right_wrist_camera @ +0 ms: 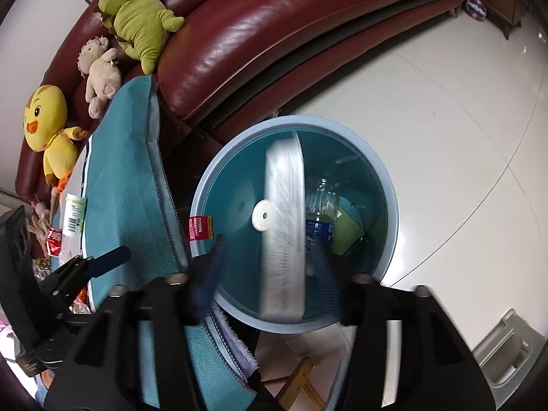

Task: Collect trash
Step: 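Open both tools to drop the bottle and box into the bin, then grasp the white pill bottle with the right tool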

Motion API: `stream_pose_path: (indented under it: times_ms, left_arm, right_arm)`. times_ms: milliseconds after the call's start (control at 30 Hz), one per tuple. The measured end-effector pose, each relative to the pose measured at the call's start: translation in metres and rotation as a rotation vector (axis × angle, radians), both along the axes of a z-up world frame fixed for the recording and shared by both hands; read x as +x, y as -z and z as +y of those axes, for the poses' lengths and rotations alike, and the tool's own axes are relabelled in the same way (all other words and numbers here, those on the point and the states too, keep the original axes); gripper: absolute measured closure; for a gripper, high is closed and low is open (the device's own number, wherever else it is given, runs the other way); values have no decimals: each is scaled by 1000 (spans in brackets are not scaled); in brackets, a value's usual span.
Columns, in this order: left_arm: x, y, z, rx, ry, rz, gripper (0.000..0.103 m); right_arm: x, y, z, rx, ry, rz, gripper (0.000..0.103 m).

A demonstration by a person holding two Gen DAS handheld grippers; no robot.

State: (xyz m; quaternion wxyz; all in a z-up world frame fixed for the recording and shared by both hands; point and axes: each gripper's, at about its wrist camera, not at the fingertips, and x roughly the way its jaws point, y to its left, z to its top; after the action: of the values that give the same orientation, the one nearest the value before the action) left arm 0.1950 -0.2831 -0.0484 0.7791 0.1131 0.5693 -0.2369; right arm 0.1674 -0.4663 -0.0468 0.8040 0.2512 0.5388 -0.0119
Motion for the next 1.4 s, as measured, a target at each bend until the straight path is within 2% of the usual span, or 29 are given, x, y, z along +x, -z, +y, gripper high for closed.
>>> stream_pose_path:
  times_ms: [133, 200, 467, 600, 700, 1000, 1200, 1400]
  left_arm:
    - [-1, -5, 20, -16, -33, -4, 16]
    - [-4, -9, 29, -22, -50, -20, 10]
    - [-7, -20, 82, -47, -133, -40, 10]
    - [-5, -27, 120, -46, -186, -56, 10]
    - [-5, -35, 150, -42, -224, -81, 10]
    - [-1, -58, 256, -40, -318, -165, 10]
    - [-1, -62, 340, -72, -405, -194, 10]
    - [2, -59, 411, -54, -475, -210, 10]
  right_arm:
    - [0, -8, 5, -29, 9, 1, 30]
    - [0, -10, 8, -43, 10, 11, 29]
    - [11, -19, 45, -49, -32, 43, 27]
    - [22, -28, 73, -44, -64, 47, 21]
    - [31, -31, 100, -29, -98, 54, 21]
    - [65, -48, 215, -70, -287, 48, 21]
    - [95, -53, 284, -100, -378, 57, 21]
    - [132, -52, 352, -92, -451, 73, 21]
